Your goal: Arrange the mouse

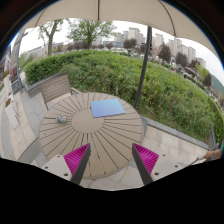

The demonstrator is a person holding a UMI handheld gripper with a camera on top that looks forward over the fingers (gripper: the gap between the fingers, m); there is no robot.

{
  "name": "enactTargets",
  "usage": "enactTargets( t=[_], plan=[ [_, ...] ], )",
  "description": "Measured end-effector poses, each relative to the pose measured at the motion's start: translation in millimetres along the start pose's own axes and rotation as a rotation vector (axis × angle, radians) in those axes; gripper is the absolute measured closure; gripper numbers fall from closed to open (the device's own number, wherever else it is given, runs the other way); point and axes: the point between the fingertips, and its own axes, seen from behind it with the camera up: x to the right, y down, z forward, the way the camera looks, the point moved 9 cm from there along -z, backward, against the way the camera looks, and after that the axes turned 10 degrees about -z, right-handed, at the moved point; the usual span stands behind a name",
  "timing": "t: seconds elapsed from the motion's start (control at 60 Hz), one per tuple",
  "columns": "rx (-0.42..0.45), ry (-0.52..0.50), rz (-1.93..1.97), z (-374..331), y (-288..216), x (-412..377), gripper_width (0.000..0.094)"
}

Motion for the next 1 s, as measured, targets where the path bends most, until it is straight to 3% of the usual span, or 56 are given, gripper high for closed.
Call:
enactTargets(
  t=[0.267,0.567,1.0],
  plan=[
    [0.022,-0.062,-0.052,24,-15,-50,0.0084],
    [0.054,-0.147,-0.083,53,-37,-169,0.0083],
    [0.123,-0.229,-0.121,160,-53,-289,0.0083]
  ],
)
